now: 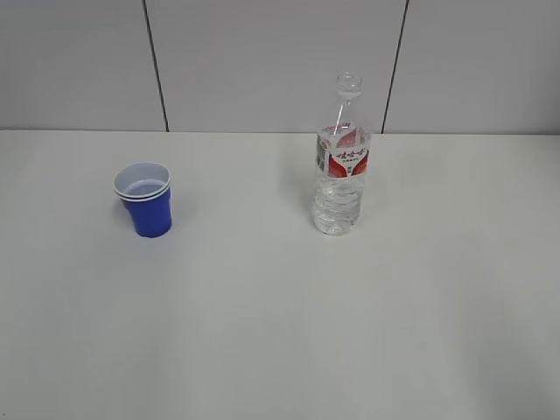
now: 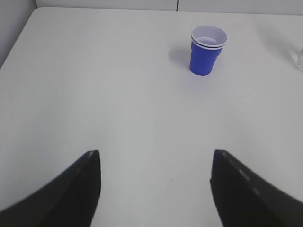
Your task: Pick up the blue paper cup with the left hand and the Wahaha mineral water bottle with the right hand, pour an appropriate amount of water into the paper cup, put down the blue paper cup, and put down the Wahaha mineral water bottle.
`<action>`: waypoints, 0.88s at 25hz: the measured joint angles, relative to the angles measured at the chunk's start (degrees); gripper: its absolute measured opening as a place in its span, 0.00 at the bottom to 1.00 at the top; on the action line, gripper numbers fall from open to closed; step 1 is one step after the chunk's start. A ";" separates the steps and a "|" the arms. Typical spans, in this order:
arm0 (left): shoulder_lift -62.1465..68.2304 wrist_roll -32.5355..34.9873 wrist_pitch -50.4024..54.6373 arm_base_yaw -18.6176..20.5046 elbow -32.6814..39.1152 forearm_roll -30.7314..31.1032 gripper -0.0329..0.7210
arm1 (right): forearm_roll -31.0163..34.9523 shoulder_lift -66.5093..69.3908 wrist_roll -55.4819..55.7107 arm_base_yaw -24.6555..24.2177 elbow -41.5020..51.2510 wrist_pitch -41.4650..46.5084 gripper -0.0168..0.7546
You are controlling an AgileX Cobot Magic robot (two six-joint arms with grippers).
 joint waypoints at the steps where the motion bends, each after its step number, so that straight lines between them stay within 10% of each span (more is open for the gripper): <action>1: 0.00 0.00 0.00 0.00 0.00 0.00 0.77 | 0.00 0.00 0.00 0.00 0.00 0.00 0.79; 22: 0.00 0.00 0.00 0.00 0.00 0.00 0.72 | 6.13 0.00 -4.07 0.00 0.00 0.00 0.78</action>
